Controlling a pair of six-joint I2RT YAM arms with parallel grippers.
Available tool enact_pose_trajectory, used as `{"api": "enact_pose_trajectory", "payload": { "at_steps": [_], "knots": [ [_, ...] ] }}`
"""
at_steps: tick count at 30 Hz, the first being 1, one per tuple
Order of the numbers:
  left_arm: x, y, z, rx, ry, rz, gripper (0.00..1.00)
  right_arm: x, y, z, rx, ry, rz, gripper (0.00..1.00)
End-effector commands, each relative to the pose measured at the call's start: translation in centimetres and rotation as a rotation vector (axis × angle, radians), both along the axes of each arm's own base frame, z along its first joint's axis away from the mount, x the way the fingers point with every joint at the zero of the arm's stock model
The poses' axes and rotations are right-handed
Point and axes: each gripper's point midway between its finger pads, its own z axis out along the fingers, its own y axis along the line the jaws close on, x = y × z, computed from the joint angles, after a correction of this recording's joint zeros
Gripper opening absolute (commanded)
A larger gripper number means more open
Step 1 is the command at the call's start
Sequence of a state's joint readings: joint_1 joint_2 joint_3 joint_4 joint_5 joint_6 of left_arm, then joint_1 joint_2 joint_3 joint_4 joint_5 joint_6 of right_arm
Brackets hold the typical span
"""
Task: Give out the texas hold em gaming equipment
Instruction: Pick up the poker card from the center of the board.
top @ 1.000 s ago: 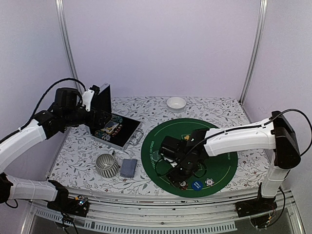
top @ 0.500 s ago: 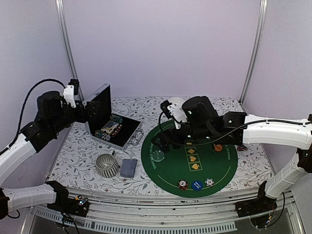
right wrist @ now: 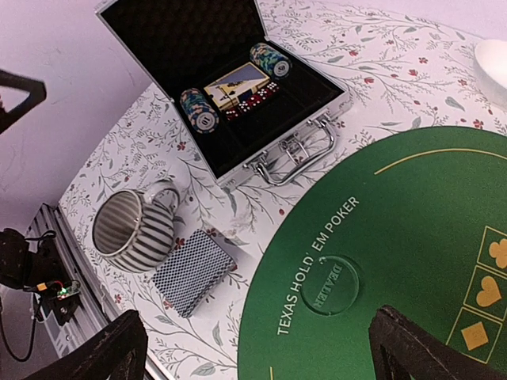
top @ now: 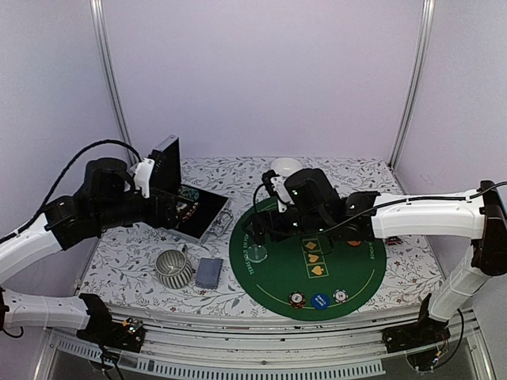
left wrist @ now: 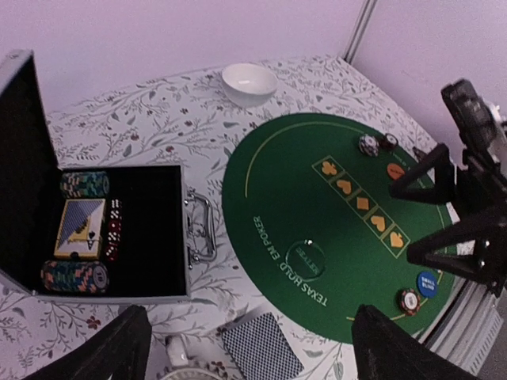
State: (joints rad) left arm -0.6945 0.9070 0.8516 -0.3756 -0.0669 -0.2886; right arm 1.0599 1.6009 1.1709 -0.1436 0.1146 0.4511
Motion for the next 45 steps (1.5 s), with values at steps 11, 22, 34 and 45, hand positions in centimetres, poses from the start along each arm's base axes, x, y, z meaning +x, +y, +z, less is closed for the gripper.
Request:
{"api": "enact_pose_trajectory", "payload": {
  "at_steps": [11, 22, 34, 45],
  "knots": [
    [-8.6, -6.8, -10.7, 0.395, 0.306, -0.071, 0.97, 1.3, -5.6, -0.2, -0.109, -0.081, -0.183, 0.99],
    [-9.8, -8.6, -17.8, 0.548, 0.551, -0.109, 0.98, 0.5, -7.9, -2.6, -0.174, -0.075, -0.156, 0.99],
    [-3.0, -7.0, -18.5, 0.485, 0.568, 0.112, 0.98, -1.1, -10.0, -4.6, -0.19, -0.087, -0.118, 0.99],
    [-1.9, -5.9, -22.5, 0.521, 0.67, 0.148, 0.91, -2.0, -10.9, -3.2, -0.152, -0.112, -0.1, 0.99]
  ]
}}
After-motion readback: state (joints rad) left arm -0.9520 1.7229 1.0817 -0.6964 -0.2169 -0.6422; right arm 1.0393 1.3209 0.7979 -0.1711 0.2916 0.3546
